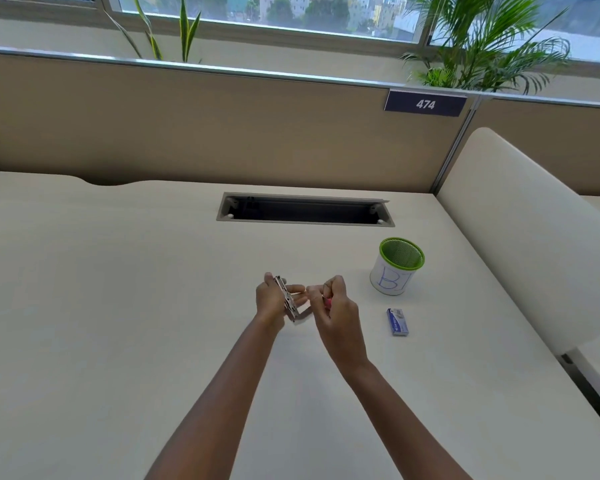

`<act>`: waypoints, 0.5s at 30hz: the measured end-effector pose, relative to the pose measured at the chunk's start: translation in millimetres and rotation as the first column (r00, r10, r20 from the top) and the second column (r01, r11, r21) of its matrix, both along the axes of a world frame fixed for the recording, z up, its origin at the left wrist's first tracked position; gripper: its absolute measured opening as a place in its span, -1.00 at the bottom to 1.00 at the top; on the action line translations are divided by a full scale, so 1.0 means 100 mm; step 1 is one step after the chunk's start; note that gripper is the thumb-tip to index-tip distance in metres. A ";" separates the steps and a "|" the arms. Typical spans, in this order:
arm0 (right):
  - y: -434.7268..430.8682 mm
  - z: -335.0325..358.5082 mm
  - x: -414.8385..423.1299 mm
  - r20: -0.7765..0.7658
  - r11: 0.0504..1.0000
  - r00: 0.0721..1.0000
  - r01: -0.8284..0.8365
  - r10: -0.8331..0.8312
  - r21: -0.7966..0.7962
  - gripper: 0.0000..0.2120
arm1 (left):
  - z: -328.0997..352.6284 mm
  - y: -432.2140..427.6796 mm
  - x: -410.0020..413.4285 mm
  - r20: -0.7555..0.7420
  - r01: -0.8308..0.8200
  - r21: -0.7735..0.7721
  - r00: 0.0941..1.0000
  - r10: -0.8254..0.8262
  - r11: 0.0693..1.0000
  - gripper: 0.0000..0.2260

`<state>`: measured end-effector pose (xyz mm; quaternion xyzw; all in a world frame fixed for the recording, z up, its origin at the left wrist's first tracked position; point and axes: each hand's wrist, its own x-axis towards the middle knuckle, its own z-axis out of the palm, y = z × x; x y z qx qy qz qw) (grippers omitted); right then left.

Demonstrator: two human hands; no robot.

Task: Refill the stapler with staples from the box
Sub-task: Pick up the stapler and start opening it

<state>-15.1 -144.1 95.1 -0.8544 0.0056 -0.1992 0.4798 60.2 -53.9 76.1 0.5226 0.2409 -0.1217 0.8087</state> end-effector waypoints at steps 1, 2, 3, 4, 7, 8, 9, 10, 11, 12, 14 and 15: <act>-0.01 0.00 -0.01 0.013 1.000 1.000 -0.005 0.005 -0.005 -0.76 | 0.01 0.02 0.00 -0.008 0.003 -0.033 1.000 -0.003 0.999 -0.62; -0.02 -0.01 -0.03 0.026 1.000 1.000 -0.010 0.011 -0.009 -0.76 | 0.01 0.03 0.01 -0.016 -0.004 -0.062 1.000 0.003 0.998 -0.62; -0.04 -0.01 -0.05 0.032 1.000 0.999 -0.015 0.015 -0.009 -0.77 | 0.02 0.04 0.01 -0.025 -0.014 -0.099 1.000 0.012 0.995 -0.62; -0.05 -0.03 -0.07 0.029 1.000 0.999 -0.019 0.019 -0.003 -0.78 | 0.01 0.04 0.02 -0.029 -0.032 -0.146 0.999 0.028 0.989 -0.62; -0.09 -0.11 -0.19 0.009 0.999 0.999 -0.039 0.039 0.032 -0.77 | 0.02 0.06 0.04 -0.042 -0.093 -0.251 0.996 0.085 0.964 -0.63; -0.10 -0.15 -0.23 -0.001 0.998 0.999 -0.047 0.047 0.032 -0.73 | 0.03 0.06 0.04 -0.044 -0.102 -0.274 0.995 0.094 0.956 -0.63; -0.11 -0.20 -0.27 -0.016 0.998 0.998 -0.057 0.058 0.027 -0.72 | 0.02 0.06 0.06 -0.043 -0.108 -0.297 0.994 0.099 0.949 -0.63; -0.11 -0.25 -0.31 -0.033 0.997 0.997 -0.069 0.070 0.022 -0.74 | 0.02 0.07 0.06 -0.040 -0.110 -0.321 0.994 0.103 0.941 -0.63; -0.12 -0.31 -0.34 -0.048 0.997 0.996 -0.081 0.082 0.015 -0.79 | 0.02 0.06 0.07 -0.036 -0.107 -0.342 0.994 0.101 0.934 -0.63; -0.13 -0.37 -0.38 -0.060 0.996 0.994 -0.091 0.092 0.008 -0.87 | 0.01 0.06 0.08 -0.028 -0.099 -0.356 0.995 0.095 0.929 -0.63; -0.14 -0.46 -0.42 -0.077 0.995 0.992 -0.103 0.103 -0.004 -0.93 | 0.01 0.05 0.09 -0.009 -0.070 -0.358 0.997 0.071 0.931 -0.62; -0.14 -0.49 -0.44 -0.083 0.994 0.991 -0.107 0.105 -0.013 -0.91 | 0.00 0.04 0.10 0.001 -0.052 -0.354 0.998 0.056 0.934 -0.62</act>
